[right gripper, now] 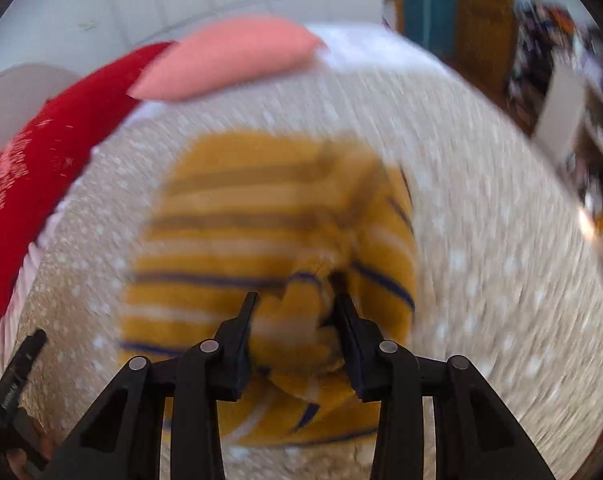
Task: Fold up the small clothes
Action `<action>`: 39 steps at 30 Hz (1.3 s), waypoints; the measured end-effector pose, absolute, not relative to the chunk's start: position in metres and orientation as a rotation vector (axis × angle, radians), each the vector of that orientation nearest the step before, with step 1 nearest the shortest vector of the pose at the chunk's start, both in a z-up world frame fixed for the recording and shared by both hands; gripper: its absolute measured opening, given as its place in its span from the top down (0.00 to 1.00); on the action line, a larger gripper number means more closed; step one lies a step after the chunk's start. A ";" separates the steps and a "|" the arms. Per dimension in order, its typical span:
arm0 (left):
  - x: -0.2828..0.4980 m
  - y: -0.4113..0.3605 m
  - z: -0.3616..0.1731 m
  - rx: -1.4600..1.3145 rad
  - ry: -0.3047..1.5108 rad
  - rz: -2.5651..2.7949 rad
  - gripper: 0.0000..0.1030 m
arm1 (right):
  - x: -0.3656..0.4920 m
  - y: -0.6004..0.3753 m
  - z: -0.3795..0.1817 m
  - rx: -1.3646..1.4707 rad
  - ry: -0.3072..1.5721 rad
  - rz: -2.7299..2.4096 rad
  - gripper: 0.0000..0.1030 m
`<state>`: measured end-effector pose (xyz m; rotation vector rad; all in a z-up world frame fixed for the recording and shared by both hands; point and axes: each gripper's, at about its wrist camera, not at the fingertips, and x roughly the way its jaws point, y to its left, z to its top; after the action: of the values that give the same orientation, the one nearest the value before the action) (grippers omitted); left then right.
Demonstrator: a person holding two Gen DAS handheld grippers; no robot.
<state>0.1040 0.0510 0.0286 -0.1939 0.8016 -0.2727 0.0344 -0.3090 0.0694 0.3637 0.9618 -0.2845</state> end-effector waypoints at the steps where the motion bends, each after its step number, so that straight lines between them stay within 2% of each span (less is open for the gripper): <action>1: 0.105 0.051 0.026 -0.199 0.817 -0.274 0.17 | 0.022 -0.312 0.064 0.393 0.907 -0.265 0.60; 7: 0.118 0.051 0.004 -0.217 0.901 -0.240 0.16 | 0.001 -0.298 0.056 0.276 0.809 -0.252 0.49; 10: 0.116 0.051 0.003 -0.234 0.875 -0.265 0.08 | -0.008 -0.299 0.045 0.328 0.718 -0.223 0.41; 14: 0.115 0.051 0.000 -0.243 0.868 -0.309 0.00 | -0.021 -0.300 0.042 0.335 0.663 -0.181 0.35; 15: 0.115 0.052 -0.001 -0.249 0.869 -0.316 0.00 | -0.022 -0.303 0.041 0.357 0.656 -0.154 0.32; 16: 0.115 0.052 -0.001 -0.251 0.868 -0.318 0.00 | -0.024 -0.303 0.040 0.370 0.651 -0.130 0.24; 22: 0.116 0.041 -0.002 -0.169 0.894 -0.305 0.00 | -0.031 -0.315 0.037 0.438 0.603 -0.007 0.13; 25: 0.118 0.024 -0.003 -0.053 0.922 -0.257 0.00 | -0.045 -0.336 0.031 0.588 0.521 0.071 0.13; 28: 0.118 0.017 -0.004 0.010 0.935 -0.221 0.00 | -0.046 -0.341 0.035 0.660 0.513 0.057 0.14; 32: 0.111 0.012 -0.001 0.068 0.916 -0.143 0.00 | -0.045 -0.322 0.056 0.522 0.559 0.026 0.15; 36: 0.092 0.018 0.018 -0.022 0.945 -0.157 0.01 | -0.067 -0.313 0.096 0.389 0.437 0.021 0.16; 39: 0.068 0.001 0.049 -0.004 0.865 -0.220 0.01 | -0.066 -0.318 0.111 0.350 0.382 0.012 0.17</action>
<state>0.0677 0.0014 0.0486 -0.0040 0.8648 -0.2197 -0.0664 -0.3175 0.1110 0.3501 0.3820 0.0115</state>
